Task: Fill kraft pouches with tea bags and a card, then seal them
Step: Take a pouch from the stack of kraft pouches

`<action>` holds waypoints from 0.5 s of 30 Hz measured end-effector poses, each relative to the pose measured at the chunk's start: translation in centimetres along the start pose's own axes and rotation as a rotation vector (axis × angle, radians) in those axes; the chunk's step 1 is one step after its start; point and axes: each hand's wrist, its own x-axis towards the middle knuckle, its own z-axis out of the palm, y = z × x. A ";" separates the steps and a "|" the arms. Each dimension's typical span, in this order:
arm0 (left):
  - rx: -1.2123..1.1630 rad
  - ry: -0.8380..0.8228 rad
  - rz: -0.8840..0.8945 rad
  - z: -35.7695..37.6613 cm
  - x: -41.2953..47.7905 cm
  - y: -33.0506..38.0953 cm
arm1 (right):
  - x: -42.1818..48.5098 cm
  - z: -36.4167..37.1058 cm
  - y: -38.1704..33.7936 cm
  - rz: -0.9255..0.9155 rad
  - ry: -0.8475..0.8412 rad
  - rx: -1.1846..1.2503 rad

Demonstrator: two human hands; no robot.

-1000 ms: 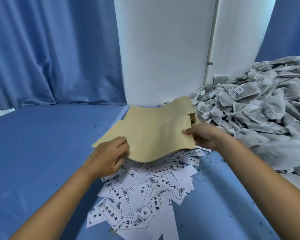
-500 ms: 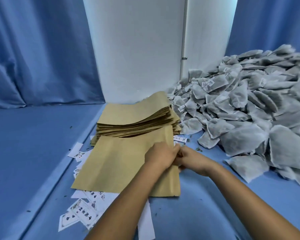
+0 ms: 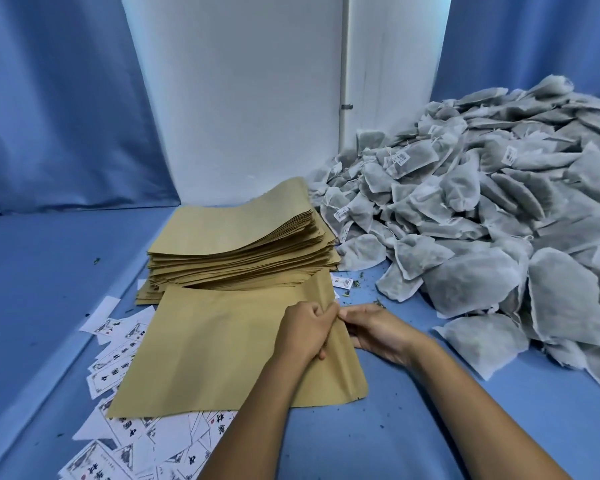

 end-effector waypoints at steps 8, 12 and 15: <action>-0.114 -0.071 -0.055 -0.4 0.1 0.0 | 0.0 0.1 -0.2 -0.010 -0.031 0.020; -0.159 -0.102 -0.061 -0.6 0.1 0.0 | 0.1 0.0 -0.1 -0.002 -0.013 0.009; -0.176 -0.117 -0.049 -0.8 0.0 0.0 | 0.1 0.0 -0.1 -0.007 -0.034 0.013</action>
